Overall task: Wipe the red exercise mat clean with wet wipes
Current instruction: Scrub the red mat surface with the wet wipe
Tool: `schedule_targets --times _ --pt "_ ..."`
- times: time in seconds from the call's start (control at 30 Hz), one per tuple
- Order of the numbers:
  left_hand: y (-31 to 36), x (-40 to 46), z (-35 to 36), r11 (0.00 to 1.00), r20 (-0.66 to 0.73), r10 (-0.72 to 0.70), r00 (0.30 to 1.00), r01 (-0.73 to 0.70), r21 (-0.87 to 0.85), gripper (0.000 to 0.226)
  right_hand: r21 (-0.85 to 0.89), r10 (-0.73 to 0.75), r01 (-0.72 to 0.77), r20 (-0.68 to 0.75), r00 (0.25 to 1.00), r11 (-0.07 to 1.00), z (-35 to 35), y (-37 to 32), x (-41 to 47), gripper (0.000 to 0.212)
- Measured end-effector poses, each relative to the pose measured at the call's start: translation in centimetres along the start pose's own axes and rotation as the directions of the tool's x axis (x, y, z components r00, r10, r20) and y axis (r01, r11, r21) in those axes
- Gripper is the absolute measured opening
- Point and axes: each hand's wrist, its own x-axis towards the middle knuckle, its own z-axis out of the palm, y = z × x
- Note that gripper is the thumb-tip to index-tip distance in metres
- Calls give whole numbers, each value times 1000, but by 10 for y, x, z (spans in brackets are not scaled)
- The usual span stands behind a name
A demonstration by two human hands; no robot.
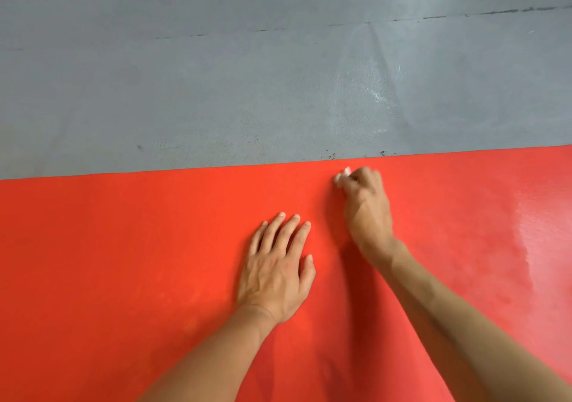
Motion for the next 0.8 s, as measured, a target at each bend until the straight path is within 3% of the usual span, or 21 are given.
schedule_targets --times 0.03,0.1,0.13,0.17,0.2,0.27,0.3,0.33,0.37,0.43,0.5,0.53,0.6,0.63,0.7,0.8 --pt "0 0 0 1000 -1 2 1000 -2 0 59 52 -152 148 71 986 988 0 -10 -16 23" --pt "-1 1 0 1000 -2 0 1000 0 5 59 138 -456 435 220 862 890 -4 -10 -25 24" --pt "-1 1 0 1000 -4 -1 1000 1 7 59 139 -530 511 250 810 848 -6 1 -14 24" --pt "-1 1 0 1000 -7 2 1000 -2 7 59 97 -518 511 240 821 854 -9 14 1 25" --pt "-1 1 0 1000 -10 7 1000 -6 5 59 25 -416 419 185 890 908 -12 30 17 26" --pt "-2 1 0 1000 -17 11 1000 -11 6 59 -56 -36 37 20 999 998 -20 56 41 24" --pt "-2 1 0 1000 -18 11 1000 -11 9 59 -40 108 -109 -22 994 993 -19 58 42 24" --pt "-2 1 1 1000 -18 9 1000 -9 12 59 -17 151 -151 -35 988 988 -14 51 37 25" --pt "-1 1 0 1000 -17 7 1000 -7 13 60 19 109 -108 -12 994 994 -9 36 27 26" --pt "0 1 0 1000 -17 4 1000 -4 16 60 141 -165 150 103 981 979 -3 5 -3 25" --pt "-1 2 0 1000 -20 4 1000 -4 18 59 202 -408 367 228 884 908 -6 -2 -19 23" --pt "-1 2 0 1000 -23 5 1000 -4 17 59 192 -450 412 246 859 891 -9 5 -12 23" --pt "-2 1 0 1000 -25 12 1000 -11 13 59 85 -330 320 174 928 944 -15 31 9 23" --pt "-2 1 0 1000 -28 14 1000 -13 11 59 30 -197 195 99 975 980 -20 46 18 22" --pt "-2 1 0 1000 -28 15 999 -15 13 59 -14 54 -54 5 999 998 -27 61 21 21" --pt "-2 1 0 1000 -25 19 1000 -18 11 58 -26 121 -121 -11 993 992 -28 47 -9 20"
